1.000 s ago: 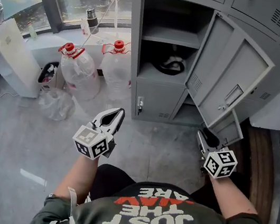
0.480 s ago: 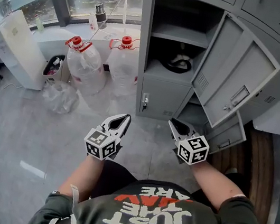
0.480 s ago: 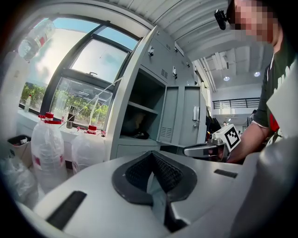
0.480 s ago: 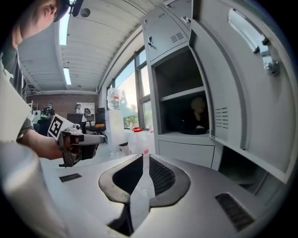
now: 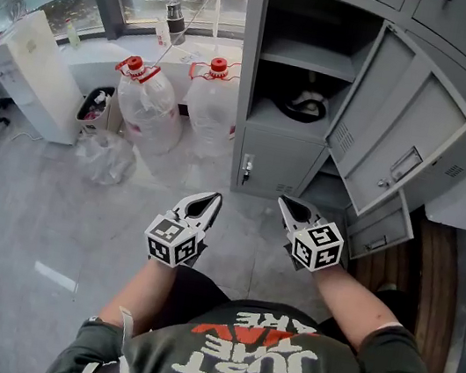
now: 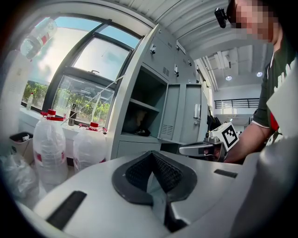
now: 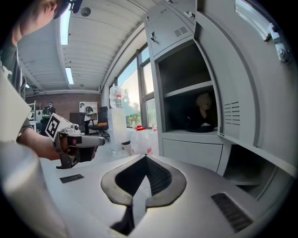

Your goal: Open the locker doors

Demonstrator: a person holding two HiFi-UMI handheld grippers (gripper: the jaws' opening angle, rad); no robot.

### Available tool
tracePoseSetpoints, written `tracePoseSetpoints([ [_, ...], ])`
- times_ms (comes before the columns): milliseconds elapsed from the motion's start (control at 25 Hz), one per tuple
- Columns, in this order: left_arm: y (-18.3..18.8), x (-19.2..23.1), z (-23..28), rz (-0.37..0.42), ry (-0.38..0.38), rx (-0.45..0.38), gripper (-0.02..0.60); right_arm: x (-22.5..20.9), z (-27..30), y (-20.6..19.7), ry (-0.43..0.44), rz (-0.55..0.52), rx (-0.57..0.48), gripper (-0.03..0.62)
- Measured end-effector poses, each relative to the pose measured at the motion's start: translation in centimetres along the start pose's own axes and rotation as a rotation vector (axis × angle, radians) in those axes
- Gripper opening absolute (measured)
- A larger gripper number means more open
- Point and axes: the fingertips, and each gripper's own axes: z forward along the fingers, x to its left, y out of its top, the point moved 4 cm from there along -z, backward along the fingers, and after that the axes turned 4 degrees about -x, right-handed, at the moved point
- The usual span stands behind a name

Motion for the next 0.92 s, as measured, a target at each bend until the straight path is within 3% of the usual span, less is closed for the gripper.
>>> tracePoseSetpoints([
  [920,0.12,0.07,0.6,0.003,-0.012,0.0,0.0,-0.66,0.22,0.06,0.026,-0.021,0.019,0.034],
])
